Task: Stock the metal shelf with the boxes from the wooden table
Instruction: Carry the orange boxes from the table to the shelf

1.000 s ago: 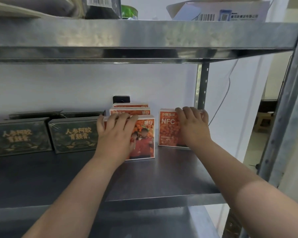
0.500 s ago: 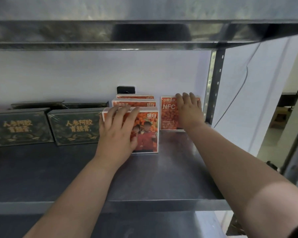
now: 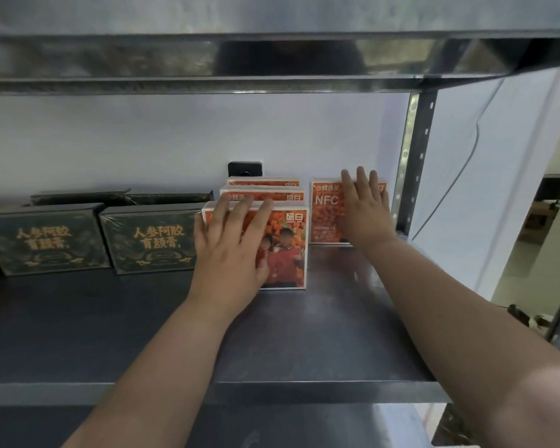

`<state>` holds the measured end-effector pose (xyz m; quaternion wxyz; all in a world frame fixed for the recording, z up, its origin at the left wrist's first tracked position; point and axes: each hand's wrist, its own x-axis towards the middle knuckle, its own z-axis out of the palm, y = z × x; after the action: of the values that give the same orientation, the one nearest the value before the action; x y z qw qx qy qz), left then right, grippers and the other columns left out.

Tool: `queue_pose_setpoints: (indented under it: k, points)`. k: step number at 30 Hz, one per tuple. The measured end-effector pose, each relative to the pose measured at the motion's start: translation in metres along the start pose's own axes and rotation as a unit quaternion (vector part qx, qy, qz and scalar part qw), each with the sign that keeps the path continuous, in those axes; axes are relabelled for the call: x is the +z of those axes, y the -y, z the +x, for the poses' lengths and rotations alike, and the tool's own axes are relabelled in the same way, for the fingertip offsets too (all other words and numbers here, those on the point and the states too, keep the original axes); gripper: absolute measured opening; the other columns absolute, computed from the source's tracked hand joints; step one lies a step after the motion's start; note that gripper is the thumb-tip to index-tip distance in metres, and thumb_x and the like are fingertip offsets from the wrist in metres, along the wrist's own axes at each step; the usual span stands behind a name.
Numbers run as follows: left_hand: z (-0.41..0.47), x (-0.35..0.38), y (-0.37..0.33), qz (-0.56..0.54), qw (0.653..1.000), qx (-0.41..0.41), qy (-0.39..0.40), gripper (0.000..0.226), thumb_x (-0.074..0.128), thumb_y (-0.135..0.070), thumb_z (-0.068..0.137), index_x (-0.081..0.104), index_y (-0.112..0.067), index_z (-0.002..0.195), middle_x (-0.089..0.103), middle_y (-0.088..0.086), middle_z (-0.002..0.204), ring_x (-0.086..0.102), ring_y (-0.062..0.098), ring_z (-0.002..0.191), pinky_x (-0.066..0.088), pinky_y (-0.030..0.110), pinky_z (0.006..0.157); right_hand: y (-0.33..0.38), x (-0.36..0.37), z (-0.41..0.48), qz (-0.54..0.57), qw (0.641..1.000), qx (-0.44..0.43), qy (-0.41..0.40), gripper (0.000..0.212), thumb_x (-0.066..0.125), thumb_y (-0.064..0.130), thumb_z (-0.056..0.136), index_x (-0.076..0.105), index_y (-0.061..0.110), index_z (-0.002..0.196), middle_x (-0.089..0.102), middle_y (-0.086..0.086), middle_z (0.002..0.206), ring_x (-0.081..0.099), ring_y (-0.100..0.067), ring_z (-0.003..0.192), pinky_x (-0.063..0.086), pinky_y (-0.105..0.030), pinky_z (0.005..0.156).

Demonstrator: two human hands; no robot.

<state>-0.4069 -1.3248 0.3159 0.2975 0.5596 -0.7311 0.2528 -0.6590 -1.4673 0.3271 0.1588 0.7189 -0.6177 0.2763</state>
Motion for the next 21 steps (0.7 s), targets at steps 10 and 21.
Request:
queue_pose_setpoints:
  k: [10, 21]
  points:
    - [-0.037, -0.025, -0.024, -0.171, 0.98, 0.036, 0.099, 0.041, 0.059, -0.037, 0.089, 0.05, -0.027, 0.128, 0.051, -0.005, 0.123, 0.048, 0.017, 0.114, 0.044, 0.034, 0.094, 0.034, -0.084, -0.105, -0.017, 0.966, 0.062, 0.249, 0.048, 0.054, 0.054, 0.094, 0.055, 0.033, 0.137, 0.064, 0.002, 0.129, 0.062, -0.024, 0.115, 0.051, -0.038, 0.093]
    - [-0.1, -0.038, -0.048, -0.094, 0.919, 0.182, 0.337, 0.066, 0.013, -0.058, 0.098, 0.008, -0.031, 0.159, 0.008, 0.009, 0.167, 0.005, 0.029, 0.153, 0.006, 0.046, 0.123, 0.069, -0.127, -0.285, -0.012, 0.976, 0.053, 0.211, 0.063, 0.043, 0.061, 0.098, 0.036, 0.031, 0.153, 0.034, 0.0, 0.161, 0.023, -0.024, 0.152, 0.02, -0.036, 0.121]
